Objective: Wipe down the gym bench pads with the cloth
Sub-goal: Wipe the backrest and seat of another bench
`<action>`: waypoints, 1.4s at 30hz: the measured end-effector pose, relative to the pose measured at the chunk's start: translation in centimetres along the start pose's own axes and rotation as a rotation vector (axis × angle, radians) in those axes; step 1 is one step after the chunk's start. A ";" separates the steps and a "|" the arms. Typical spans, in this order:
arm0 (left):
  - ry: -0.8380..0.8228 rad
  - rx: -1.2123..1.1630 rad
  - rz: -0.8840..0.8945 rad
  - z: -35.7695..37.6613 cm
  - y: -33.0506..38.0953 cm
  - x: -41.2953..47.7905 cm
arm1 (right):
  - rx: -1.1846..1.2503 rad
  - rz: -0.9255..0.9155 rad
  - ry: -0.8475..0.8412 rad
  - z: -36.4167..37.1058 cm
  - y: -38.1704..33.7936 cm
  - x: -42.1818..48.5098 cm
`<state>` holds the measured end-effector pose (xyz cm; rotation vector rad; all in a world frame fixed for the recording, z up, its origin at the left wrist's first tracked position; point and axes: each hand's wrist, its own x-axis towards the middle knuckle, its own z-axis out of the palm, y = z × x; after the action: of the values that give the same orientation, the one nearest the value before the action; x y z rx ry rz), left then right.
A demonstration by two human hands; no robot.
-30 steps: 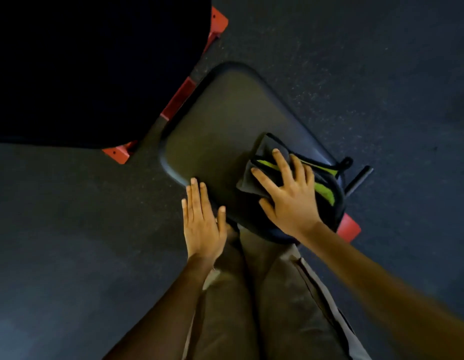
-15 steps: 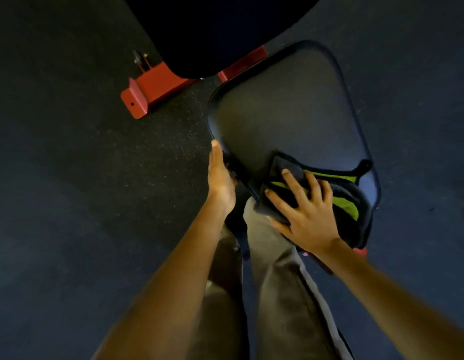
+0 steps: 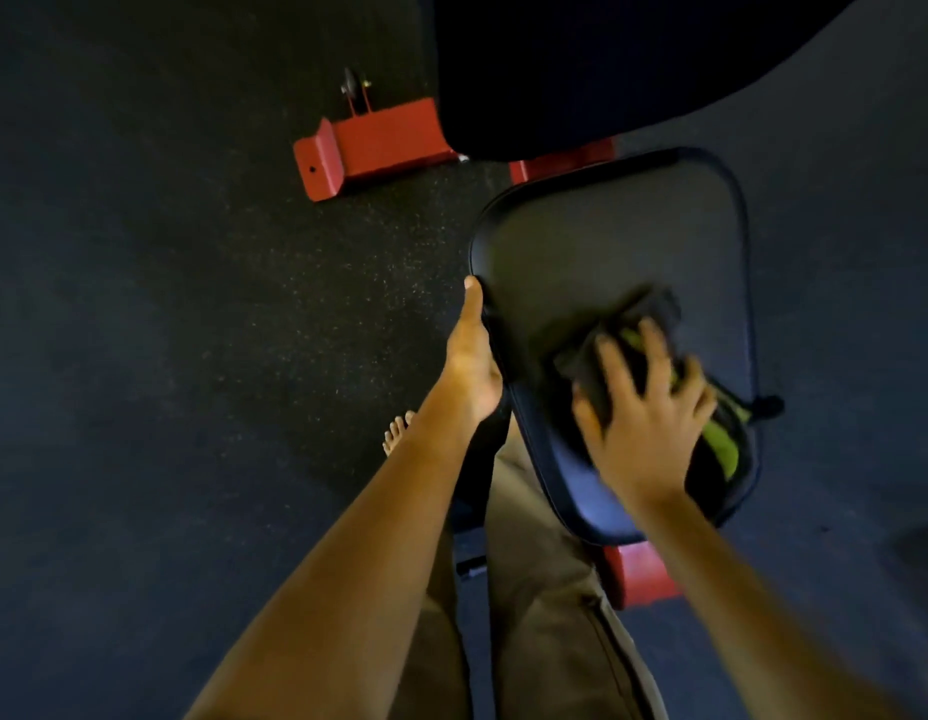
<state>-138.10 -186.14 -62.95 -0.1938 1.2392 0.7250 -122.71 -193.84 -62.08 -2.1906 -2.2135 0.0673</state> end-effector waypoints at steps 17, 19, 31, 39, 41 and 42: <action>0.071 0.228 0.402 0.5 -1.5 -1.0 | 0.013 -0.195 -0.007 0.8 -2.0 4.6; 0.101 0.173 0.440 0.1 -1.6 -0.5 | 0.027 -0.356 0.016 1.2 -3.9 7.7; 0.200 1.235 1.007 -2.3 -6.6 1.5 | 0.023 -0.329 0.051 0.5 -1.0 10.4; 0.272 1.362 1.014 -2.5 -6.3 1.4 | -0.035 -0.126 0.139 1.2 -1.5 12.2; 0.264 1.363 1.006 -2.4 -6.3 1.4 | 0.010 0.009 0.126 0.9 -1.0 10.5; 0.258 1.347 1.003 -2.3 -6.3 1.3 | 0.016 -0.036 0.110 0.8 -1.1 10.0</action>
<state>-135.97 -191.65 -66.49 1.5674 1.8165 0.5306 -123.91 -183.82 -62.96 -2.0919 -2.1846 -0.0359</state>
